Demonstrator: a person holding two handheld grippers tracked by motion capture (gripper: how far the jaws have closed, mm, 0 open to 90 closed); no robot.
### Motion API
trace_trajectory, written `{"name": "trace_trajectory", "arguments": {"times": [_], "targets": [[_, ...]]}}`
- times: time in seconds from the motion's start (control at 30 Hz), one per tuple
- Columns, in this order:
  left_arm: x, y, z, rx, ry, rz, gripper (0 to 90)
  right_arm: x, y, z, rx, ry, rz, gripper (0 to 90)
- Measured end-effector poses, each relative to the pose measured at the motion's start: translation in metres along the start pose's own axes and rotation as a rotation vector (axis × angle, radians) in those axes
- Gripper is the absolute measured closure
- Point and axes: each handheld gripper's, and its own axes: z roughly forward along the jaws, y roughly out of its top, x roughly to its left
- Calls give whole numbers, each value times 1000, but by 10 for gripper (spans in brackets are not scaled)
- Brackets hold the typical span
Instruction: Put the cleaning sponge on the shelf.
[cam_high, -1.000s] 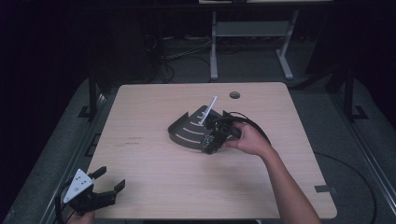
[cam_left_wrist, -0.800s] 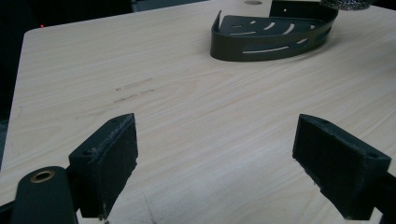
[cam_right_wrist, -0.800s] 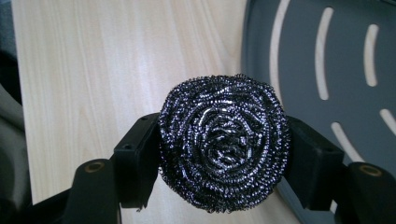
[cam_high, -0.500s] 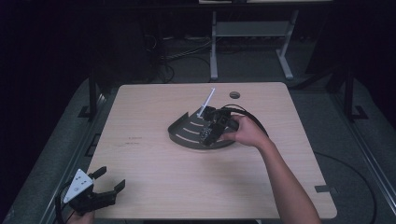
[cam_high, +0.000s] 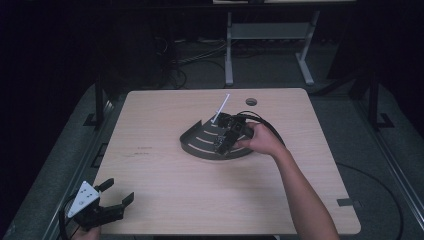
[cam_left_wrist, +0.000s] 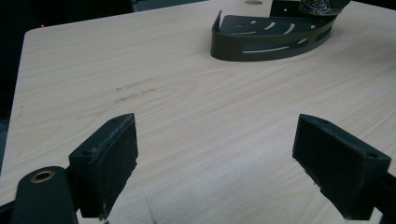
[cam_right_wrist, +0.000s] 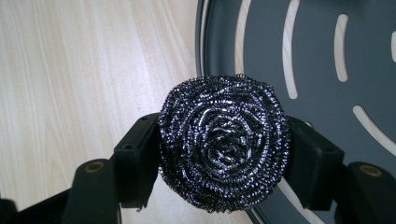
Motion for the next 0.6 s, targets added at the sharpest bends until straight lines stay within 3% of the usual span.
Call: {"name": "trace_trajectory", "arguments": {"times": [0.6], "targets": [[-1,0,1,2,2,5,133,-27,-7,8,-9,-26,76,336]]}}
